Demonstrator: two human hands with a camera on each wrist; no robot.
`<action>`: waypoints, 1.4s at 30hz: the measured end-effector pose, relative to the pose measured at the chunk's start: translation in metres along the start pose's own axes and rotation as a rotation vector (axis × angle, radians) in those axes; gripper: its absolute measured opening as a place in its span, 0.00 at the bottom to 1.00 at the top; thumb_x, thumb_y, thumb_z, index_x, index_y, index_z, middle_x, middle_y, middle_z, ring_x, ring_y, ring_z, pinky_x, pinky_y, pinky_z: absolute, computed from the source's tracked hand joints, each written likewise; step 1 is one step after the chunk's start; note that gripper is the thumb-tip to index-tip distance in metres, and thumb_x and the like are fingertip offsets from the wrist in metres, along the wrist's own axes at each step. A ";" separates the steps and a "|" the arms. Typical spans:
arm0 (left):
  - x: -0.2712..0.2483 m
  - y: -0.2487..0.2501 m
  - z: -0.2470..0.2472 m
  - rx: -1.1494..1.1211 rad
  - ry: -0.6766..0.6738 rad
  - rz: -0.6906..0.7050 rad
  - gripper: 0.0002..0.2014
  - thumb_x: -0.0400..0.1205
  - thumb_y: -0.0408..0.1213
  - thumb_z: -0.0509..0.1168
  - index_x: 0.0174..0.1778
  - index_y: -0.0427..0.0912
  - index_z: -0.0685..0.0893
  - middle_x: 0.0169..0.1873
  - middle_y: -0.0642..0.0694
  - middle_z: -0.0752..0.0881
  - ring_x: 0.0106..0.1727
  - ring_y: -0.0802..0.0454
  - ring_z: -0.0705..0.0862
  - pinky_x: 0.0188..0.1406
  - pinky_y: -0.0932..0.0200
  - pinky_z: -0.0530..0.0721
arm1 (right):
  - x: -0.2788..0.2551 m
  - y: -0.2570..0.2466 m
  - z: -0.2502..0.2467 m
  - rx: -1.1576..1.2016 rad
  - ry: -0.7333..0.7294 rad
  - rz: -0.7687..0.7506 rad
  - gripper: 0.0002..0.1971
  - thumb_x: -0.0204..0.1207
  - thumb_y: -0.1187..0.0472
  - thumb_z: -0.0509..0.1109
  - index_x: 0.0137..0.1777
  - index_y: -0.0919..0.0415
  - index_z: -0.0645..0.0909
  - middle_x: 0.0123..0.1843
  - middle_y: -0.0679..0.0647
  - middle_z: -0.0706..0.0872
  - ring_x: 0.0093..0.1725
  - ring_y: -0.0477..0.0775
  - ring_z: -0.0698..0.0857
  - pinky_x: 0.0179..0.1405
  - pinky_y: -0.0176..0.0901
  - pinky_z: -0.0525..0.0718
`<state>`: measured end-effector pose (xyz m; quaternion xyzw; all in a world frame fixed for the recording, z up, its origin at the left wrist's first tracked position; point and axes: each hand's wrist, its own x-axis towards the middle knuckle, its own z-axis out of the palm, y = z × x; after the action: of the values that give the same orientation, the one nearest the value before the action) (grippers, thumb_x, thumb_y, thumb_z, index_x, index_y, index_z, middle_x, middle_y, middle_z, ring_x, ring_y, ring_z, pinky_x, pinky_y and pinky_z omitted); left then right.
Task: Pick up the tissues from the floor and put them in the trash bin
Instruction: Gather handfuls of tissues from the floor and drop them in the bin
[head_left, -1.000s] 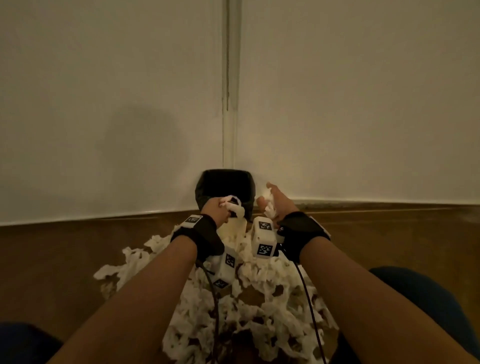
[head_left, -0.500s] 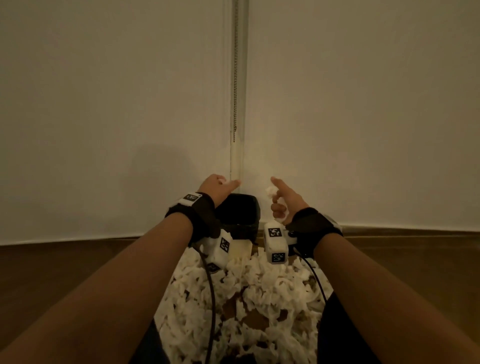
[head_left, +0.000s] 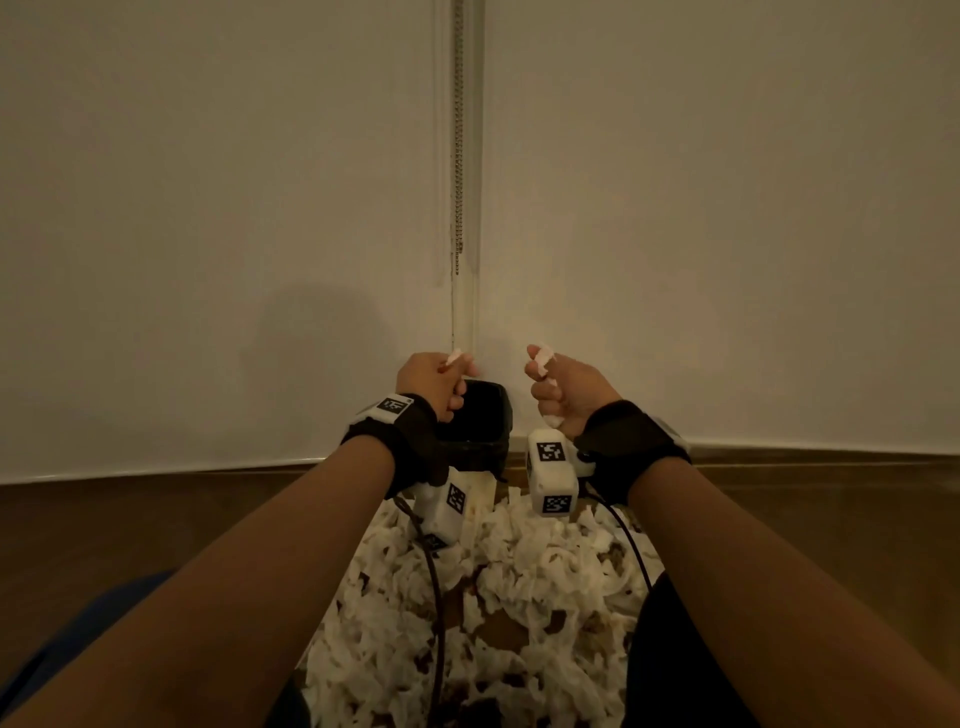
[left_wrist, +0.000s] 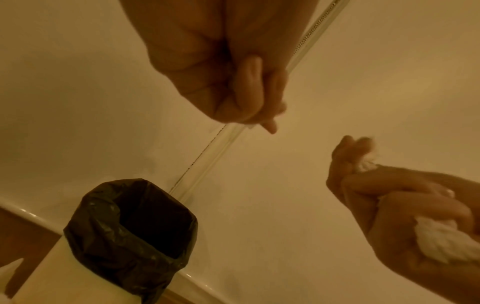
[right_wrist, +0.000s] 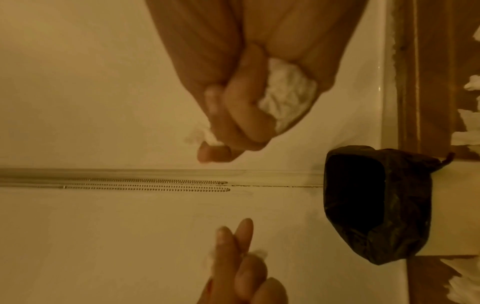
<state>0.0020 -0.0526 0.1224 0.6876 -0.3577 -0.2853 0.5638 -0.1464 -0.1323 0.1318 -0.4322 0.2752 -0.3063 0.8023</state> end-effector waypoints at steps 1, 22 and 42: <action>-0.001 -0.001 0.000 0.069 0.030 0.035 0.21 0.84 0.50 0.59 0.32 0.40 0.83 0.19 0.50 0.76 0.13 0.59 0.70 0.14 0.68 0.68 | 0.000 0.000 0.000 -0.048 0.008 -0.013 0.13 0.85 0.52 0.57 0.39 0.54 0.76 0.24 0.45 0.73 0.13 0.40 0.62 0.08 0.29 0.56; 0.059 -0.046 -0.009 -0.323 0.080 -0.160 0.18 0.85 0.22 0.48 0.69 0.34 0.72 0.53 0.30 0.80 0.47 0.42 0.87 0.48 0.54 0.86 | 0.060 0.026 -0.005 -0.079 0.187 -0.018 0.10 0.85 0.56 0.58 0.50 0.58 0.79 0.31 0.52 0.77 0.13 0.41 0.70 0.10 0.28 0.64; 0.166 -0.132 0.013 -0.260 0.102 -0.227 0.23 0.87 0.52 0.47 0.76 0.47 0.62 0.71 0.32 0.71 0.67 0.36 0.74 0.68 0.45 0.75 | 0.210 0.091 -0.030 0.124 0.282 -0.004 0.32 0.84 0.39 0.42 0.47 0.62 0.80 0.47 0.63 0.82 0.47 0.58 0.83 0.46 0.50 0.83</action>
<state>0.1103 -0.1807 -0.0073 0.6583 -0.2086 -0.3556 0.6298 -0.0057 -0.2609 0.0022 -0.3353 0.3649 -0.3820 0.7800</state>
